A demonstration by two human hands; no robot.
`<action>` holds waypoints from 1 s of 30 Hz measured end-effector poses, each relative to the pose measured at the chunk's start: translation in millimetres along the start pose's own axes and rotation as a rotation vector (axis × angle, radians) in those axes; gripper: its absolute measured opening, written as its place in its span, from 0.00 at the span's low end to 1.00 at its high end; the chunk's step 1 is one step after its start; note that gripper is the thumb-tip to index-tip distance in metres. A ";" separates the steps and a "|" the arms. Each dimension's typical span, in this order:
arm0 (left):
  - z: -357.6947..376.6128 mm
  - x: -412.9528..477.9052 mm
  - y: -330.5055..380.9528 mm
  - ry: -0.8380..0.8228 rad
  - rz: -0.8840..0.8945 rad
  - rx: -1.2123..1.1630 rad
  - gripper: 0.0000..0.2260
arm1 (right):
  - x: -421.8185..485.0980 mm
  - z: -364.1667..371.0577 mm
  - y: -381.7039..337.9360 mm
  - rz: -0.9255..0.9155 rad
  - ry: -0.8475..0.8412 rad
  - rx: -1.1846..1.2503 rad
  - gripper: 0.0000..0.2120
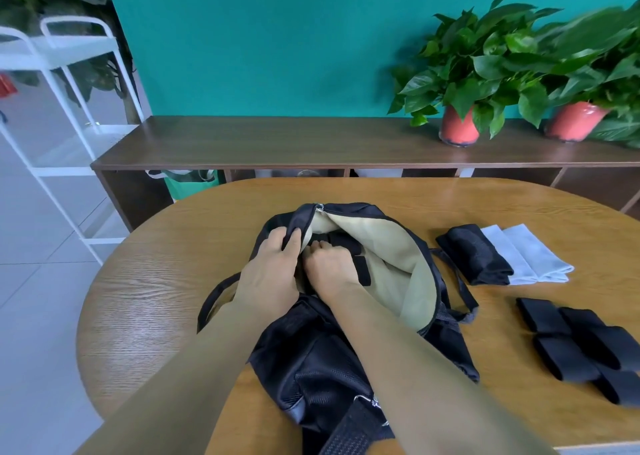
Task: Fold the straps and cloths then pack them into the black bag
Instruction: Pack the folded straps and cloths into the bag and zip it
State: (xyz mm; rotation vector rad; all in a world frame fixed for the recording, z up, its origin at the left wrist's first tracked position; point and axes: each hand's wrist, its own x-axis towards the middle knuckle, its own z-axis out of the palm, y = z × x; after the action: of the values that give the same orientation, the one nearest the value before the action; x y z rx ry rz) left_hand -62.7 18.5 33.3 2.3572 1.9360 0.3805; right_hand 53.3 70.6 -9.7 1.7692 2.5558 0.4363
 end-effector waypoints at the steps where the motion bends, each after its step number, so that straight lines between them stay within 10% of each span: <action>1: -0.2 -0.1 0.4 -0.011 0.000 0.009 0.34 | -0.7 -1.8 1.1 -0.014 0.004 0.002 0.12; 21: -10.1 -32.2 74.4 -0.025 0.070 0.235 0.32 | -151.2 -37.7 113.0 0.149 0.448 -0.055 0.20; 30: -3.0 -38.2 118.5 -0.003 0.096 0.267 0.32 | -249.8 1.6 192.9 0.584 0.053 -0.076 0.14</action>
State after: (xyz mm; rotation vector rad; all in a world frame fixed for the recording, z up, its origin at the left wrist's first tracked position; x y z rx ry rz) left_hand 43.2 -43.3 55.2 2.6160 1.9882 0.1294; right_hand 321.6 -95.5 -5.9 2.4805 1.9697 0.5755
